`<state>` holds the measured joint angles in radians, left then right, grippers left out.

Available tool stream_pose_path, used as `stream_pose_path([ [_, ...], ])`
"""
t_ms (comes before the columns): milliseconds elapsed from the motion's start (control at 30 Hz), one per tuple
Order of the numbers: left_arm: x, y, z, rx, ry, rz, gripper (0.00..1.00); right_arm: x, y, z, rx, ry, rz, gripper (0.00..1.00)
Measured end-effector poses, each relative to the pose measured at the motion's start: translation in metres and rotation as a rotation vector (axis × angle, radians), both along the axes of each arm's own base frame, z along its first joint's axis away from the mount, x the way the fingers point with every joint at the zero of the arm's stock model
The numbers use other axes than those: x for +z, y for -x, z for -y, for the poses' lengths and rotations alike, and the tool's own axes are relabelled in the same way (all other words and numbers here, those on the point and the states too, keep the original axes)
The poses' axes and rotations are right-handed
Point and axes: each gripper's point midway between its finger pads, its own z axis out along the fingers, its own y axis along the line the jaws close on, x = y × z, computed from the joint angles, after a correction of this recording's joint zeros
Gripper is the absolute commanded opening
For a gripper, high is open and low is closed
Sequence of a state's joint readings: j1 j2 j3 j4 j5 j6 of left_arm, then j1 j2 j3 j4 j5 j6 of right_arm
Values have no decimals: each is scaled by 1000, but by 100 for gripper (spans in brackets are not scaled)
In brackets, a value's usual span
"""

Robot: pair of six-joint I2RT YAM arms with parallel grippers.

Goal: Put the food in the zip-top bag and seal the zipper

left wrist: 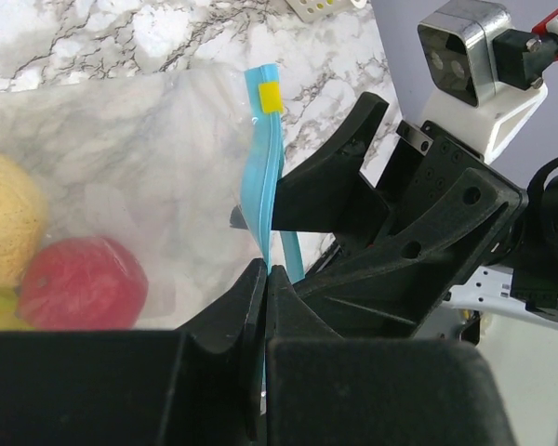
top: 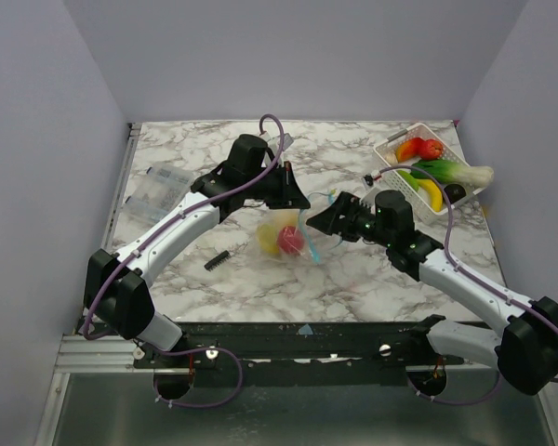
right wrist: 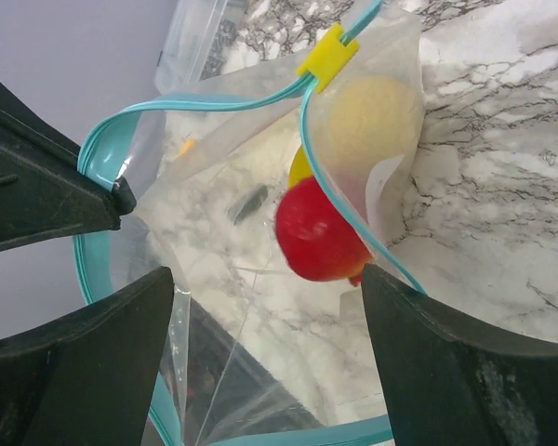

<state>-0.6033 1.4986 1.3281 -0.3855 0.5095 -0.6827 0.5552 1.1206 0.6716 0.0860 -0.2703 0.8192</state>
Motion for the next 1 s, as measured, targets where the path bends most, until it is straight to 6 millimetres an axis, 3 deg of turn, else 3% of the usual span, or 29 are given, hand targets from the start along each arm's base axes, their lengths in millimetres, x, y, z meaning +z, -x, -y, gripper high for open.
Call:
stream_pose_path([
  [233, -1, -2, -3, 6, -6, 2, 0, 14, -7, 4, -18, 43, 28, 83],
  [400, -2, -6, -6, 16, -11, 7, 0, 49, -26, 16, -84, 128, 123, 73],
  [567, -6, -10, -13, 48, -37, 29, 0, 88, -45, 36, -189, 220, 216, 73],
  [733, -3, -12, -16, 57, -47, 54, 0, 106, -58, 55, -277, 304, 276, 75],
  [867, -4, -13, -17, 57, -50, 57, 0, 115, -80, 75, -376, 368, 290, 78],
  [1000, -4, -13, -18, 57, -52, 60, 0, 115, -113, 120, -535, 424, 259, 82],
])
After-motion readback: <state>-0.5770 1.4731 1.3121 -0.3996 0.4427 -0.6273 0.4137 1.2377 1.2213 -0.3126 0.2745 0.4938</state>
